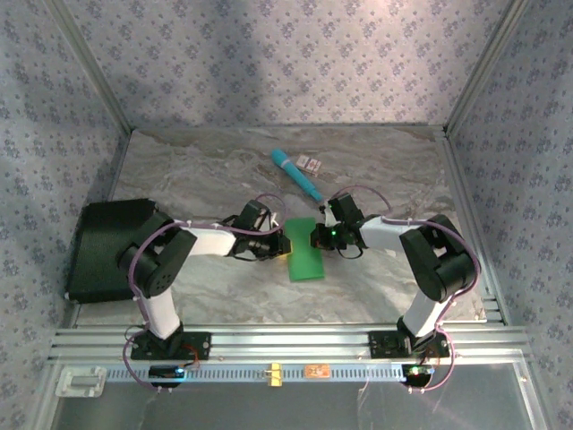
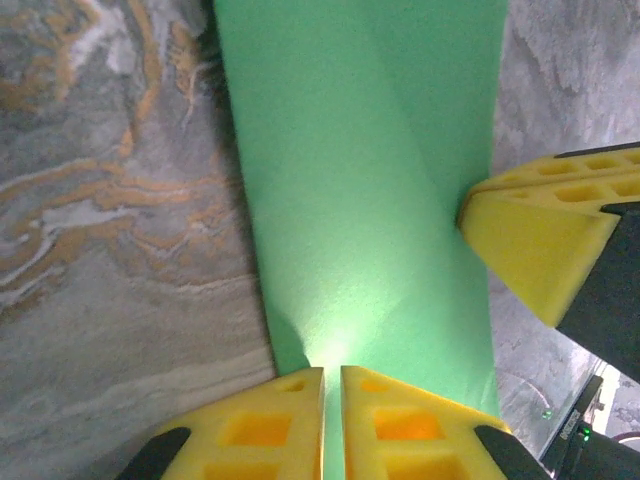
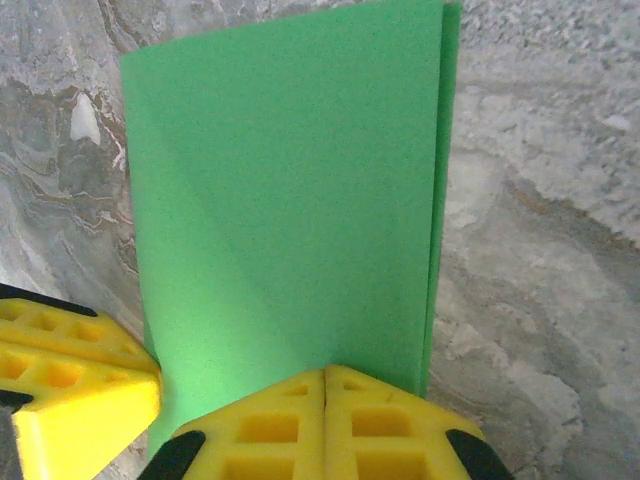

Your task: Fold a paper plane with a square sheet of paper (pick it up from the middle)

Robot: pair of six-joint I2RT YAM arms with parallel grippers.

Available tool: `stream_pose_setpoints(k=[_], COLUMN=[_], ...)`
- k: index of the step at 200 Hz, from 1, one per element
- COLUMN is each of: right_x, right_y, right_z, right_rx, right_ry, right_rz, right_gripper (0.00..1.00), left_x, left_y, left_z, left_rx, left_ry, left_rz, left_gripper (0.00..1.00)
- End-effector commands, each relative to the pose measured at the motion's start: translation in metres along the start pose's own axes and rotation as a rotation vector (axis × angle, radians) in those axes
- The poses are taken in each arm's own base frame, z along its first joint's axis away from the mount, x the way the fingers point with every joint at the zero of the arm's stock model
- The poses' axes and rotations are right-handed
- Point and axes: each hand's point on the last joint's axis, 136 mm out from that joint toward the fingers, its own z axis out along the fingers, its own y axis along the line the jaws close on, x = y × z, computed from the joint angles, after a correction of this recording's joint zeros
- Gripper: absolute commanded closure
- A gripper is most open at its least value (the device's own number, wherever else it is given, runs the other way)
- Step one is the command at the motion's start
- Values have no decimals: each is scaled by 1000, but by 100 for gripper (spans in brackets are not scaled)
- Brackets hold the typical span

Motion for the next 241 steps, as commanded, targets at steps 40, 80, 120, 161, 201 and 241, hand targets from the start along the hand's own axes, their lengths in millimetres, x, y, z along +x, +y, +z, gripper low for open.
stream_pose_setpoints(k=[40,80,120,161,201,241], right_x=[-10,-1,21,41,61,64], right_y=[10,-7,-10,-5,-5,3], right_z=[-35,-64,-74,-72,-64,-52], right_rx=[-21,5,-40,-87,-101,-153], right_ry=[-31,-77,-51,10,92,127], right_rz=[43,144,243,272,303,314], right_gripper=[79,68,70,67,59,55], left_x=[-47,-63,-75,-80,-60,-46], left_y=[-33,-45,-35,-16,14,28], left_z=[-27,-20,-1,14,21,19], left_rx=[37,61,47,34,-25,-44], left_ry=[-71,-41,-26,-8,24,48], left_rz=[20,50,39,0,-25,-30], left_gripper=[85,85,85,86,86,86])
